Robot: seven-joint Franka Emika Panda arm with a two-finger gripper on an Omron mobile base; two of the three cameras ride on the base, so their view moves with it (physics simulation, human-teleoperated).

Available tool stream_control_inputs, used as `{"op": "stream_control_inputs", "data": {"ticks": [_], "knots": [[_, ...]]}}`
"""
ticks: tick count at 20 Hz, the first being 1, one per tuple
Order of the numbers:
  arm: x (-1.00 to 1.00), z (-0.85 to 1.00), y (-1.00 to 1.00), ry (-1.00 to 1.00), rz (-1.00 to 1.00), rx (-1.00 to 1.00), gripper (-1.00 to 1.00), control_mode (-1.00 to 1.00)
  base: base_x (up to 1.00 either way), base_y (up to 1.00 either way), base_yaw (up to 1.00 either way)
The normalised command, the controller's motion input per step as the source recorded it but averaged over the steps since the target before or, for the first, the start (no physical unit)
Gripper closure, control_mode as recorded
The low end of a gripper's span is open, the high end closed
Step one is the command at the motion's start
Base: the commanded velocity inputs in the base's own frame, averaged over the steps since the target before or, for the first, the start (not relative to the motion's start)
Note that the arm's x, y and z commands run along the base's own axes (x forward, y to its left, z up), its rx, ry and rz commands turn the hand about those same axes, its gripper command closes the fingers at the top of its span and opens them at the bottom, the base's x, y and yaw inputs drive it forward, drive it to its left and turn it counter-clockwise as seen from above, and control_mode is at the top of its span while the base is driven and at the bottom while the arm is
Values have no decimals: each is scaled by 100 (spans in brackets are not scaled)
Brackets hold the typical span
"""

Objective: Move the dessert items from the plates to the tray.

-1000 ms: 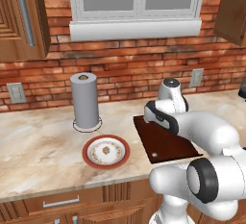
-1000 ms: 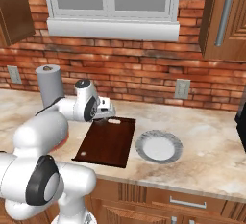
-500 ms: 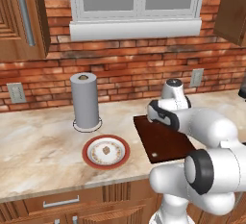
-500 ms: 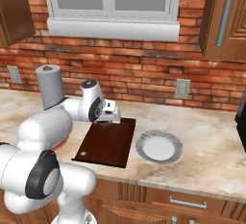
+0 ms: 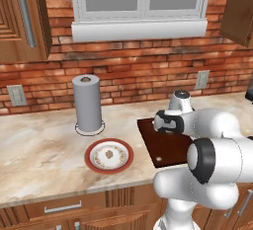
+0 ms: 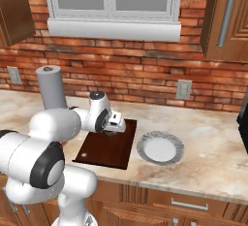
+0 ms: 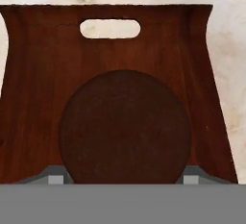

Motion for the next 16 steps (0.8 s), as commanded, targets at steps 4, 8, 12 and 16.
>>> {"op": "stream_control_inputs", "data": {"ticks": [4, 8, 12, 16], "knots": [[4, -32, 0, 0, 0, 2, 100, -100, 0, 0, 0], [0, -21, 0, 1, 0, 1, 100, -100, 0, 0, 0], [0, -15, 1, 9, 0, 0, 100, -100, 0, 0, 0], [0, -11, 3, 8, 0, 0, -100, -100, 0, 0, 0]]}}
